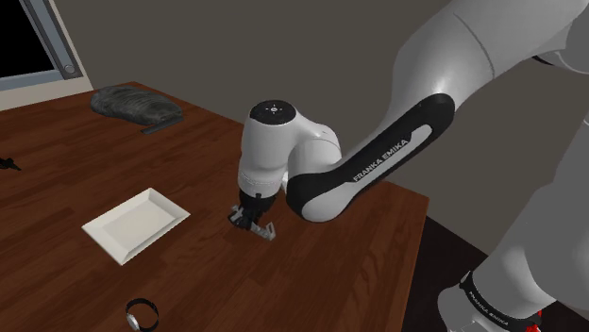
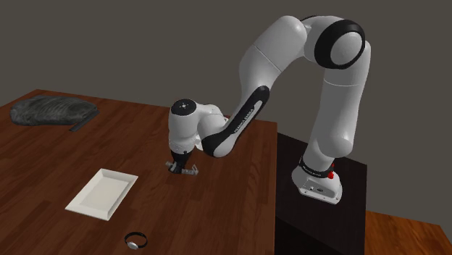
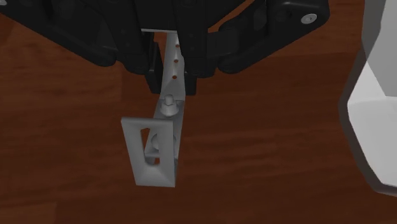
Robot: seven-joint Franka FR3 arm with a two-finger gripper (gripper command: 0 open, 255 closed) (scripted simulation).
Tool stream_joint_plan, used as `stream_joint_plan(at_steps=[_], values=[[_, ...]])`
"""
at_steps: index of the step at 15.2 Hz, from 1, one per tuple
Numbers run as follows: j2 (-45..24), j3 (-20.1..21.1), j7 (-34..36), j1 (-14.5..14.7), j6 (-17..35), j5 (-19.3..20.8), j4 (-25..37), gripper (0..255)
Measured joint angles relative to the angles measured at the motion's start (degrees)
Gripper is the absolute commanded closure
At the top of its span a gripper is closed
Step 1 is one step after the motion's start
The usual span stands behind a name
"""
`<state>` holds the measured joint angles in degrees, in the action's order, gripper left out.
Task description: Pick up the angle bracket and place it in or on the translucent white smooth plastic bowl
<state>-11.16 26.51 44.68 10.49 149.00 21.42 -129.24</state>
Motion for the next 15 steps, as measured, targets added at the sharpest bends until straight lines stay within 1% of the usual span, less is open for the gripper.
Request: stream_joint_plan(at_steps=[7,15], values=[[4.3,1.6,-3.9,-1.0,-4.3,-5.1,0.9,255],[8.5,2.4,-7.9,-1.6,-9.7,-9.9,3.0,255]])
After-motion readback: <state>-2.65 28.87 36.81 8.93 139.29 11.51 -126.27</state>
